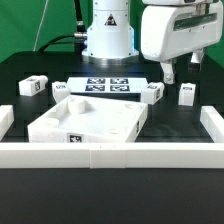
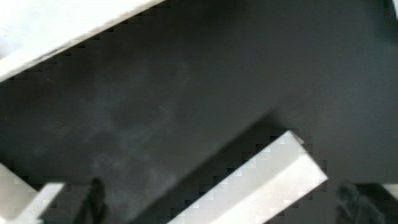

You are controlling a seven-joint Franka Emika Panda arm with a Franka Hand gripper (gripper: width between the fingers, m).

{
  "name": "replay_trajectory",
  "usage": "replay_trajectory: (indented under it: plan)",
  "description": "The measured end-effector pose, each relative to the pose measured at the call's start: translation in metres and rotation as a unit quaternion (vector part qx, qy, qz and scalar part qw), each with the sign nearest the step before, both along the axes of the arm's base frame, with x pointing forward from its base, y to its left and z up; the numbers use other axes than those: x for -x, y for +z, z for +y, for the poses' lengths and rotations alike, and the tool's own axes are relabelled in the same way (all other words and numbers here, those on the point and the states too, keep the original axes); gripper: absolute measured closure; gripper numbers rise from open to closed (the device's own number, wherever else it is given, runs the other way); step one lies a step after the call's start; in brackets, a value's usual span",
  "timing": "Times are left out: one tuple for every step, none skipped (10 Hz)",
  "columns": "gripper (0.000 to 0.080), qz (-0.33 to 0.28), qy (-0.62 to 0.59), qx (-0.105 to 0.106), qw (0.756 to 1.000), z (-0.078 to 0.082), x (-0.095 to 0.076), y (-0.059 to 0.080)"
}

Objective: Assemble one leg

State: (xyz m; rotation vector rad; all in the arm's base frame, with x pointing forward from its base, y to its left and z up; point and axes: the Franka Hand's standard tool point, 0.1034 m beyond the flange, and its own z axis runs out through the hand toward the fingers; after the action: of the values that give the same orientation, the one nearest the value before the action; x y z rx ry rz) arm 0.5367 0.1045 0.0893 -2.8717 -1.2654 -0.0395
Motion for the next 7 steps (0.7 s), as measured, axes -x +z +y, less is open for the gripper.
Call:
replay_trajectory:
  plan:
    - [0.0150, -0.007, -0.002, 0.002, 1.000, 0.0008, -0.0007, 0.0003]
    - [0.0150, -0.007, -0.002, 0.002, 1.000, 0.0008, -0.0007, 0.0003]
    - [0.0150, -0.007, -0.002, 0.002, 1.000, 0.0008, -0.0007, 0.0003]
    - [0.0150, -0.007, -0.002, 0.002, 1.000, 0.0007, -0.0006, 0.0001]
    - [0.0150, -0.007, -0.002, 0.002, 1.000, 0.0007, -0.0006, 0.0000]
    - [0.0150, -0.007, -0.002, 0.002, 1.000, 0.0007, -0.0006, 0.0000]
    - [0.0150, -0.007, -0.002, 0.002, 1.000, 0.0007, -0.0006, 0.0000]
